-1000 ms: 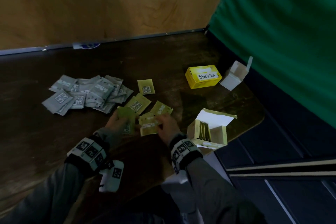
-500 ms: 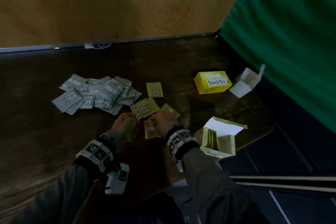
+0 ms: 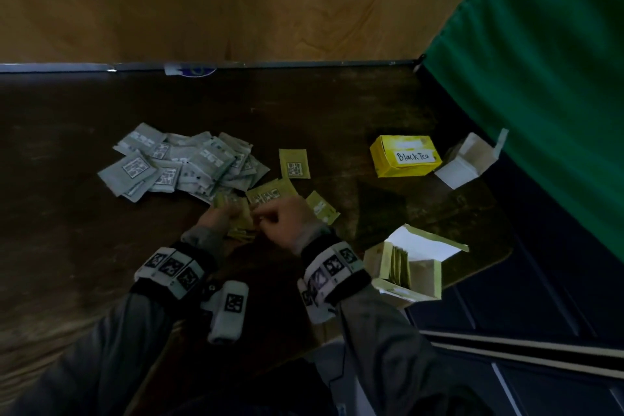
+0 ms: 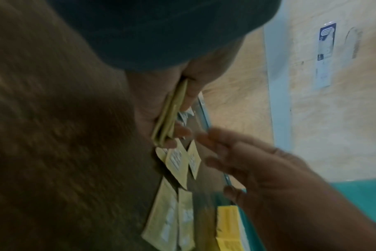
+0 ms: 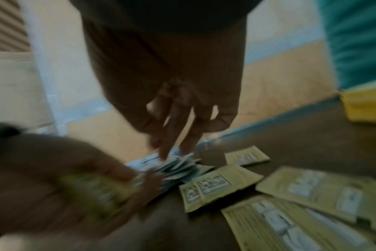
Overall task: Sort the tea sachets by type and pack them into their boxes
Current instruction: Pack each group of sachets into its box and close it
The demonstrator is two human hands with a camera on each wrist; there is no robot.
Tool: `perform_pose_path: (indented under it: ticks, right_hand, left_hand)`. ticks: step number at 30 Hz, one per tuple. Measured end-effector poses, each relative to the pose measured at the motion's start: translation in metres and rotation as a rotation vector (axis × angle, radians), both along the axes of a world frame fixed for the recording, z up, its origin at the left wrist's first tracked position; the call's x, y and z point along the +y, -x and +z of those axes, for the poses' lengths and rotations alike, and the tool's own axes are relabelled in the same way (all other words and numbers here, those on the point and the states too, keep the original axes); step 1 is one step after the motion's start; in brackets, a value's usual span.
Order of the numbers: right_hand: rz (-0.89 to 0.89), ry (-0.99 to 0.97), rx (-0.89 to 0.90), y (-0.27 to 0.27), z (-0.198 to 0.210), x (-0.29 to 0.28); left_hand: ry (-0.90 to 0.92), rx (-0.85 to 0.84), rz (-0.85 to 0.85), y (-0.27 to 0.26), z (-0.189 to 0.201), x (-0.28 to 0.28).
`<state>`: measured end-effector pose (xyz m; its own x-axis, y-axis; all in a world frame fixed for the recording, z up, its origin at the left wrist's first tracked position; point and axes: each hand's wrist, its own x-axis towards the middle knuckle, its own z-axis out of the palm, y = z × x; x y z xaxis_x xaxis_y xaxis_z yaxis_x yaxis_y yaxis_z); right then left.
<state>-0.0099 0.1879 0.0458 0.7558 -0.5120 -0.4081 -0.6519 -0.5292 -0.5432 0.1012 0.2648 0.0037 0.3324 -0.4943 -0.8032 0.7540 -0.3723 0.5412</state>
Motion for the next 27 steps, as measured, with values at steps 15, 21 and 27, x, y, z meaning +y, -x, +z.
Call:
perform_pose_path:
  ticks: [15, 21, 27]
  right_hand:
    - [-0.638, 0.034, 0.323, -0.054, -0.058, -0.030]
    - [-0.530, -0.141, 0.467, -0.042, -0.052, -0.050]
    - [-0.522, -0.068, 0.363, -0.019, -0.050, -0.051]
  left_hand:
    - [0.091, -0.137, 0.111, -0.014, 0.008, 0.004]
    - [0.040, -0.132, 0.082, -0.020, -0.004, 0.007]
    - [0.045, -0.143, 0.043, -0.013, -0.013, -0.001]
